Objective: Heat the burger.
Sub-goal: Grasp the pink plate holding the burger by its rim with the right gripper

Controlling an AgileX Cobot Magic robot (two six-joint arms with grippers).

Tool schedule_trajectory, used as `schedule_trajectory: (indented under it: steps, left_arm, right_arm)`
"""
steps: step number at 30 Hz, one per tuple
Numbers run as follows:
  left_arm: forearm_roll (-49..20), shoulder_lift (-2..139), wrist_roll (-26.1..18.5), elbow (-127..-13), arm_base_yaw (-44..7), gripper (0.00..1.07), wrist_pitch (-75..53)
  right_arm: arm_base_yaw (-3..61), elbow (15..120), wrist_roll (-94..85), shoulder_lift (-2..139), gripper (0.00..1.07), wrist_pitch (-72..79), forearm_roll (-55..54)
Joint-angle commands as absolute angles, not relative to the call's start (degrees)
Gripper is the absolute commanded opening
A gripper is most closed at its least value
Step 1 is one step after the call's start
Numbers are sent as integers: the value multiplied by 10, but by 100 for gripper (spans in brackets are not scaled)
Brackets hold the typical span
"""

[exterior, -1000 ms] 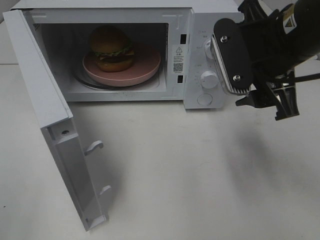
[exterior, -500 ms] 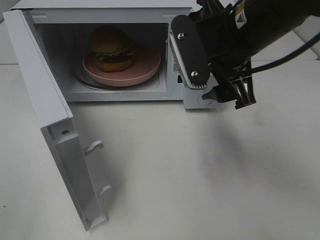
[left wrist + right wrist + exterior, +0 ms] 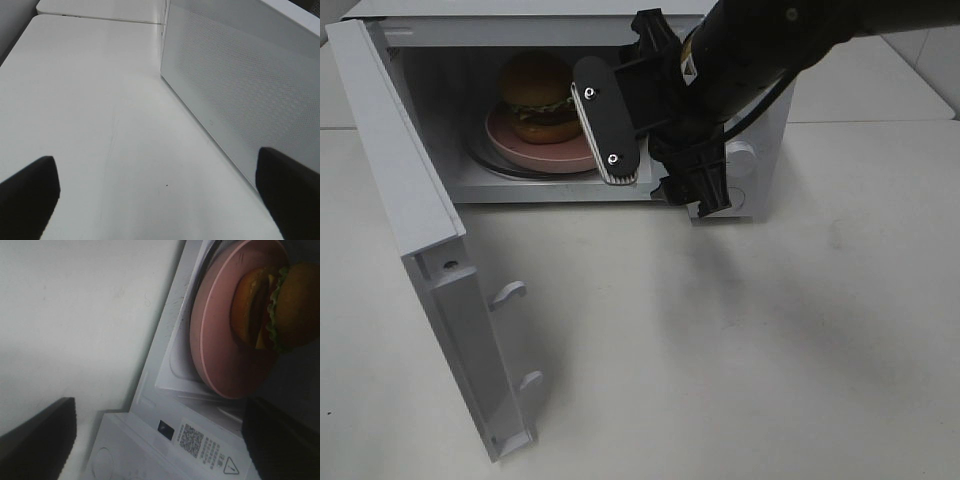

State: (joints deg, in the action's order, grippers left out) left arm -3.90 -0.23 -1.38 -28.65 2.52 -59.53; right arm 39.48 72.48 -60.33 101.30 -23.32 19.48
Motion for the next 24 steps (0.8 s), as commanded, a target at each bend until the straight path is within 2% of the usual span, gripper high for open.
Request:
schedule_trajectory:
  steps: [1,24]
  left_arm:
    - [-42,-13,-11,-284,28,100,-594]
    - [-42,-13,-11,-284,28,100,-594]
  right_arm:
    - [395,739,-592,1032,87,-219,207]
    - [395,952,-560,1245,84,-240,206]
